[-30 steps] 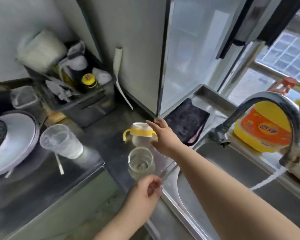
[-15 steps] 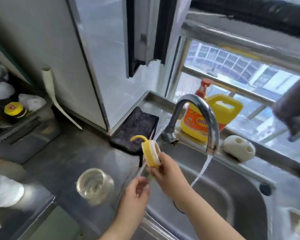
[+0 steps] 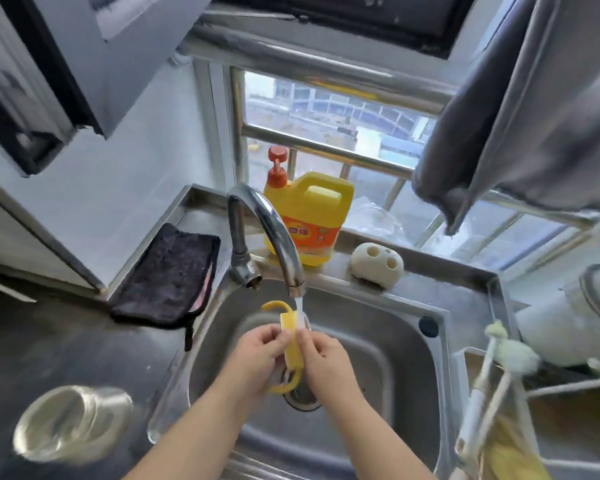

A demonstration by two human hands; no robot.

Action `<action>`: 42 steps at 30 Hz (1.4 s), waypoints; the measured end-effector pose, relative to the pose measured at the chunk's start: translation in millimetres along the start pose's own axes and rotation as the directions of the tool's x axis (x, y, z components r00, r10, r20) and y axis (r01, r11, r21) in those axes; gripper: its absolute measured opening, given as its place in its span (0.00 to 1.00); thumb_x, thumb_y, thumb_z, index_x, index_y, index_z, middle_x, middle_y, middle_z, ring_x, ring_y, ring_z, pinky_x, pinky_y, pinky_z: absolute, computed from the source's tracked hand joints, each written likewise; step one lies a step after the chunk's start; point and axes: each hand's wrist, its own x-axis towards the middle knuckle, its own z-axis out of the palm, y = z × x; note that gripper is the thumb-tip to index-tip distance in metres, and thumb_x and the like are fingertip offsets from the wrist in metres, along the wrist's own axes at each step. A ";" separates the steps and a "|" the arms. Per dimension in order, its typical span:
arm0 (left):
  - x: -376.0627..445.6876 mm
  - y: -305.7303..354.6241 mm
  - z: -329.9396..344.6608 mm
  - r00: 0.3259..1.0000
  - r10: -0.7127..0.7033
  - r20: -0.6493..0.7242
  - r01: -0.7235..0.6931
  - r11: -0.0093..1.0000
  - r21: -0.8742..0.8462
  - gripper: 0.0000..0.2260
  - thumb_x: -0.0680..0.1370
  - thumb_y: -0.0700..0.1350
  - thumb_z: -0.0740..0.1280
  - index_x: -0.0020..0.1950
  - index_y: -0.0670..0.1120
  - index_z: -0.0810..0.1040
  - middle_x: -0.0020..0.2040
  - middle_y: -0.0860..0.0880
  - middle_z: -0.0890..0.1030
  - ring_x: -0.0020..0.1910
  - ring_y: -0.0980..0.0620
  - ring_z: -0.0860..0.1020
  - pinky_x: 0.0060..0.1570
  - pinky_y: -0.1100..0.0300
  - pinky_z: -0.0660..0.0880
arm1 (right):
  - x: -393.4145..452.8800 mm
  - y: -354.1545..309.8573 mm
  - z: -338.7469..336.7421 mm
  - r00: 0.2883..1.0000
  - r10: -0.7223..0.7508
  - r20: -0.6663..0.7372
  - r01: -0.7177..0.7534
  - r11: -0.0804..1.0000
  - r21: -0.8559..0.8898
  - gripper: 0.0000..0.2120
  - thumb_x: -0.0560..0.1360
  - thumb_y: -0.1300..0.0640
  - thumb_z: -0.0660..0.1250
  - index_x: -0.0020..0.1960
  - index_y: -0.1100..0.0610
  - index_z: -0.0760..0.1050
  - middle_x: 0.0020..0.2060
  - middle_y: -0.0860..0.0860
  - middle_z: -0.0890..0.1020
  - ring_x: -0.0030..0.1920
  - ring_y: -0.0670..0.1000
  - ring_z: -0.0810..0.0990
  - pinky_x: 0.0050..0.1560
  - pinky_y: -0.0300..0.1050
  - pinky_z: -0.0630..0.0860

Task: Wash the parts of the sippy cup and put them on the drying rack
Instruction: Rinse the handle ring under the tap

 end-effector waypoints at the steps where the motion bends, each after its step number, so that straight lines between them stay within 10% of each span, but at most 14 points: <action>1: -1.4 -1.7 3.6 1.000 -0.002 0.011 0.002 1.000 -0.027 0.09 0.79 0.37 0.62 0.41 0.37 0.79 0.36 0.39 0.80 0.32 0.47 0.79 0.32 0.60 0.76 | 1.7 -1.4 1.8 0.998 0.031 -0.057 -0.029 0.999 0.029 0.24 0.79 0.45 0.59 0.34 0.61 0.79 0.30 0.58 0.80 0.31 0.51 0.76 0.35 0.46 0.73; 5: -1.6 -9.6 10.5 0.999 0.051 -0.009 -0.050 0.997 0.059 0.07 0.79 0.37 0.63 0.45 0.34 0.77 0.38 0.38 0.78 0.35 0.48 0.75 0.34 0.61 0.71 | 8.1 -6.2 3.5 0.971 0.232 -0.056 -0.225 0.968 0.110 0.24 0.81 0.45 0.54 0.33 0.54 0.77 0.31 0.49 0.80 0.35 0.48 0.79 0.39 0.41 0.74; 11: 3.6 -4.2 6.6 0.992 0.101 -0.078 -0.091 0.989 0.117 0.07 0.79 0.36 0.63 0.46 0.40 0.80 0.37 0.47 0.82 0.34 0.55 0.76 0.33 0.65 0.69 | 5.9 1.7 -0.4 0.985 0.139 0.102 -0.150 0.983 0.109 0.10 0.80 0.53 0.60 0.45 0.53 0.78 0.39 0.49 0.79 0.40 0.46 0.75 0.41 0.40 0.71; 18: -4.1 -14.0 4.5 0.984 0.156 -0.086 -0.151 0.987 0.060 0.08 0.79 0.34 0.62 0.47 0.39 0.80 0.43 0.48 0.84 0.40 0.54 0.79 0.36 0.67 0.73 | 25.9 -8.7 6.3 0.945 0.327 -0.021 -0.325 0.945 0.043 0.19 0.76 0.47 0.63 0.31 0.56 0.69 0.27 0.48 0.70 0.30 0.48 0.66 0.32 0.41 0.63; 23: -8.4 -26.3 -6.0 0.989 0.141 0.034 -0.144 0.983 0.115 0.07 0.77 0.36 0.66 0.41 0.41 0.83 0.56 0.58 0.81 0.54 0.60 0.80 0.48 0.65 0.75 | 28.8 -15.2 3.0 0.868 0.494 0.047 -0.485 0.824 0.294 0.25 0.76 0.41 0.62 0.42 0.63 0.80 0.31 0.54 0.78 0.32 0.52 0.76 0.34 0.40 0.70; 29: -3.2 -27.5 -7.5 1.000 0.015 -0.009 -0.014 0.999 0.045 0.19 0.72 0.53 0.70 0.57 0.43 0.74 0.52 0.46 0.82 0.52 0.51 0.80 0.53 0.59 0.74 | 6.0 -13.9 -0.3 0.947 0.283 0.149 -0.308 0.932 0.191 0.17 0.82 0.52 0.57 0.37 0.54 0.76 0.22 0.43 0.74 0.24 0.39 0.70 0.27 0.32 0.65; 36: -5.1 -15.6 8.8 0.986 0.029 -0.167 -0.010 0.994 0.113 0.08 0.79 0.48 0.64 0.50 0.45 0.81 0.47 0.45 0.85 0.48 0.49 0.82 0.49 0.57 0.77 | -14.4 -13.8 4.2 0.959 0.250 0.134 -0.275 0.936 0.219 0.17 0.80 0.47 0.59 0.35 0.54 0.73 0.25 0.45 0.70 0.29 0.45 0.65 0.28 0.37 0.61; 42: -23.3 -26.7 13.1 0.995 0.087 0.057 -0.094 0.987 0.132 0.15 0.78 0.36 0.65 0.61 0.53 0.76 0.53 0.50 0.84 0.51 0.57 0.82 0.43 0.71 0.75 | -1.0 -22.0 -4.7 0.875 0.482 0.044 -0.467 0.816 0.340 0.25 0.79 0.40 0.57 0.34 0.56 0.78 0.21 0.50 0.72 0.24 0.48 0.68 0.26 0.38 0.64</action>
